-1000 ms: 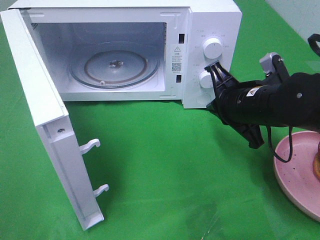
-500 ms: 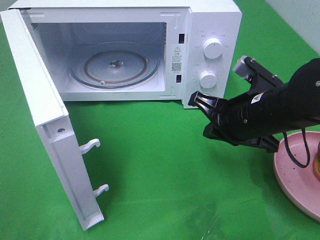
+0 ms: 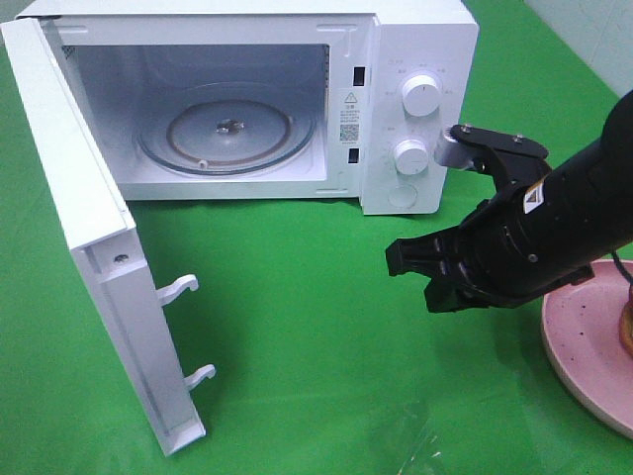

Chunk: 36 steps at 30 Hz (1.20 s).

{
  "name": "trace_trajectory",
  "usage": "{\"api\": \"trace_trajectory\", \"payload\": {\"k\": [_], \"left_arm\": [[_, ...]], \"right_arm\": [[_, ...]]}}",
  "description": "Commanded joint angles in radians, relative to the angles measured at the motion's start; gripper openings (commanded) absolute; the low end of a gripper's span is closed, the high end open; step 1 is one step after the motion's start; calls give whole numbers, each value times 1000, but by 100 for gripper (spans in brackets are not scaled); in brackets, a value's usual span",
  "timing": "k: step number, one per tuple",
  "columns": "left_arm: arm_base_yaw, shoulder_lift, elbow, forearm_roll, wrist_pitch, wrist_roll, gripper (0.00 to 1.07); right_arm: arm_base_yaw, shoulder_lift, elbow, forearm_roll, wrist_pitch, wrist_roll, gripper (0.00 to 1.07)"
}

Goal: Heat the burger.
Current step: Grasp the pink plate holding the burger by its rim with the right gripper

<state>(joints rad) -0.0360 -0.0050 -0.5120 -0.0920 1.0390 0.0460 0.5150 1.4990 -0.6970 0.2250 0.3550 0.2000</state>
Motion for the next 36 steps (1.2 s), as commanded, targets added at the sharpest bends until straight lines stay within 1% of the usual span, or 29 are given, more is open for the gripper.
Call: {"api": "trace_trajectory", "payload": {"k": [1, 2, 3, 5, 8, 9, 13, 14, 18, 19, 20, 21, 22, 23, 24, 25, 26, 27, 28, 29, 30, 31, 32, 33, 34, 35, 36], "left_arm": [[4, -19, 2, 2, -4, -6, 100], [4, -19, 2, 2, -4, -6, 100], [4, -19, 2, 2, -4, -6, 100], [4, -19, 2, 2, -4, -6, 100], [4, -19, 2, 2, -4, -6, 100], [4, -19, 2, 2, -4, -6, 100], [4, -19, 2, 3, -4, -6, 100], [4, -19, 2, 3, -4, -6, 100], [4, -19, 2, 3, -4, -6, 100], [4, -19, 2, 3, -4, -6, 100], [4, -19, 2, 3, -4, -6, 100], [4, -19, 2, 3, -4, -6, 100], [4, -19, 2, 3, -4, -6, 100], [4, -19, 2, 3, -4, -6, 100], [4, -19, 2, 3, -4, -6, 100], [4, -19, 2, 3, -4, -6, 100], [4, -19, 2, 3, -4, -6, 100], [4, -19, 2, 3, -4, -6, 100], [4, -19, 2, 3, -4, -6, 100], [4, -19, 2, 3, -4, -6, 100], [4, -19, 2, 3, -4, -6, 100], [4, -19, 2, 3, -4, -6, 100], [4, -19, 2, 3, -4, -6, 100], [4, -19, 2, 3, -4, -6, 100], [4, -19, 2, 3, -4, -6, 100], [4, -19, 2, 3, -4, -6, 100], [4, -19, 2, 3, -4, -6, 100]], "right_arm": [[-6, -19, -37, -81, 110, -17, 8], [-6, -24, -70, -128, 198, -17, 9], [-6, -24, -70, -128, 198, -17, 9], [-6, -31, -127, -191, 335, -17, 11], [-6, -37, -150, -210, 382, -13, 12], [-6, -43, -174, -233, 429, -7, 13], [-6, -56, -201, -265, 486, -6, 15], [-6, -71, -208, -290, 507, -6, 17], [-8, -99, -208, -328, 514, -6, 21], [-28, -116, -208, -337, 516, -6, 24], [-28, -116, -208, -337, 516, -6, 24], [-50, -128, -206, -337, 525, -6, 29], [-50, -128, -206, -337, 525, -6, 29], [-69, -133, -204, -343, 538, -7, 35], [-69, -133, -204, -343, 538, -7, 35], [-77, -135, -202, -353, 543, -7, 38], [-88, -135, -200, -368, 553, -7, 46], [-88, -135, -200, -368, 553, -7, 46], [-97, -135, -200, -389, 558, -7, 56], [-97, -135, -200, -389, 558, -7, 56], [-100, -135, -200, -415, 558, -7, 68], [-100, -135, -200, -415, 558, -7, 68], [-100, -135, -200, -435, 556, -5, 80], [-100, -135, -200, -441, 556, -5, 86], [-100, -135, -200, -441, 556, -5, 86], [-100, -135, -200, -447, 555, -7, 93], [-100, -135, -200, -447, 555, -7, 93]]}}
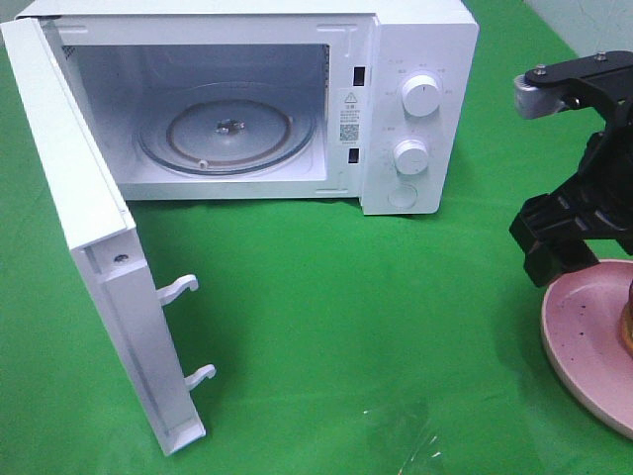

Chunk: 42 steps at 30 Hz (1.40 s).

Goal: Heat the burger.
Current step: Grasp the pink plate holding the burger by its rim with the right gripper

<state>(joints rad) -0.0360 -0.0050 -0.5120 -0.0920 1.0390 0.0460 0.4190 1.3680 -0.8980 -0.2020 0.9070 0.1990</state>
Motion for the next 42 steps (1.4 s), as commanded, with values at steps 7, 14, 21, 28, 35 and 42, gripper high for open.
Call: {"api": "trace_trajectory", "payload": {"k": [7, 14, 21, 28, 35, 42], "left_arm": [[4, -19, 2, 3, -4, -6, 100], [4, -19, 2, 3, -4, -6, 100], [4, -19, 2, 3, -4, -6, 100], [4, -19, 2, 3, -4, -6, 100], [4, -19, 2, 3, -4, -6, 100], [4, -19, 2, 3, -4, -6, 100]], "right_arm": [[-4, -4, 63, 4, -39, -5, 92], [-27, 2, 165, 32, -130, 28, 90], [-85, 2, 208, 32, -186, 26, 89], [-88, 2, 264, 80, -263, 11, 87], [-88, 50, 303, 82, -315, 10, 86], [-97, 166, 303, 72, -381, 10, 84]]}}
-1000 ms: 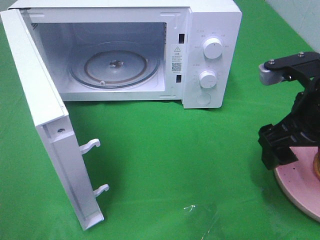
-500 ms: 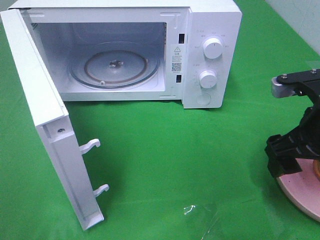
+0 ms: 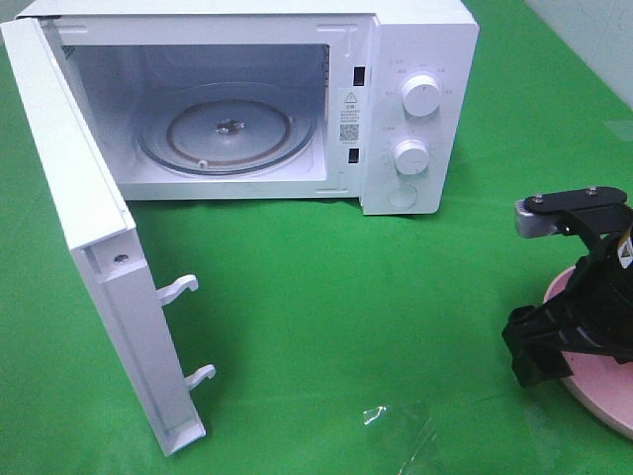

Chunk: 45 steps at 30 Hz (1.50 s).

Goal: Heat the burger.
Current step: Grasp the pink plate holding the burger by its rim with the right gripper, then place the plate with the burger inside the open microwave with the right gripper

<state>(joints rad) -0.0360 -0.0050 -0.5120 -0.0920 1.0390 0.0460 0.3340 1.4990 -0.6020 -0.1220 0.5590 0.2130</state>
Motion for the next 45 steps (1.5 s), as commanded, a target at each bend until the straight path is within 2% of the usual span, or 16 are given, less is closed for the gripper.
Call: {"api": "trace_trajectory", "payload": {"k": [1, 17, 21, 22, 23, 24, 25, 26, 28, 29, 30, 31, 32, 33, 34, 45], "left_arm": [[4, -19, 2, 3, -4, -6, 100], [4, -19, 2, 3, -4, -6, 100], [4, -19, 2, 3, -4, -6, 100], [4, -19, 2, 3, -4, -6, 100], [4, -19, 2, 3, -4, -6, 100], [4, -19, 2, 3, -4, -6, 100], [4, -19, 2, 3, -4, -6, 100], [4, -19, 2, 3, -4, -6, 100], [4, -19, 2, 3, -4, -6, 100], [4, -19, 2, 3, -4, -6, 100], [4, -19, 2, 3, -4, -6, 100], [4, -19, 2, 3, -4, -6, 100], [4, -19, 2, 3, -4, -6, 100], [4, -19, 2, 3, -4, -6, 100], [4, -19, 2, 3, -4, -6, 100], [4, -19, 2, 3, -4, -6, 100]], "right_arm": [[-13, 63, 7, -12, -50, -4, 84], [-23, 209, 7, -41, -167, 23, 79], [-23, 217, 7, -62, -164, 41, 63], [-23, 217, 7, -62, -164, 41, 63], [-23, 217, 7, -87, -162, 69, 54], [-23, 217, 7, -87, -162, 69, 54], [-23, 217, 7, -113, -161, 94, 45], [-23, 217, 7, -113, -161, 94, 45], [-23, 217, 7, -117, -161, 99, 27], [-23, 217, 7, -117, -161, 99, 27], [-23, 217, 7, -120, -162, 94, 16], [-23, 217, 7, -120, -162, 94, 16], [-23, 217, 7, -143, -162, 93, 7], [-23, 217, 7, -143, -162, 93, 7], [-23, 217, 7, -169, -164, 94, 0], [-20, 213, 7, -191, -145, 137, 0]]}}
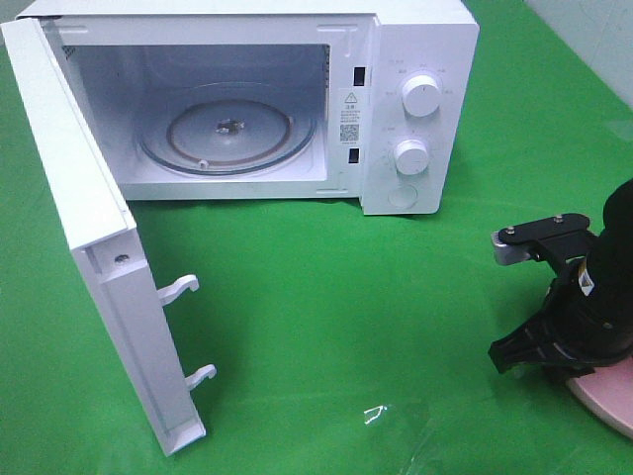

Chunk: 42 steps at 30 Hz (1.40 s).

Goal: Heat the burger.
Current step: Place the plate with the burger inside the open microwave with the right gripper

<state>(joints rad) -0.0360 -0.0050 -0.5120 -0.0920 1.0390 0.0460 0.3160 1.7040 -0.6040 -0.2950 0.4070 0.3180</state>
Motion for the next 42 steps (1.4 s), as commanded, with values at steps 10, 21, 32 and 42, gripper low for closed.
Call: {"api": "trace_trajectory", "payload": {"k": [10, 21, 32, 42], "left_arm": [[4, -19, 2, 3, -4, -6, 100], [4, -19, 2, 3, -4, -6, 100], [4, -19, 2, 3, -4, -6, 100], [4, -19, 2, 3, -4, -6, 100]], "right_arm": [[-1, -31, 7, -97, 68, 143, 0], [82, -90, 7, -182, 148, 225, 0], [176, -120, 7, -263, 247, 291, 0], [274, -120, 7, -358, 350, 399, 0]]}}
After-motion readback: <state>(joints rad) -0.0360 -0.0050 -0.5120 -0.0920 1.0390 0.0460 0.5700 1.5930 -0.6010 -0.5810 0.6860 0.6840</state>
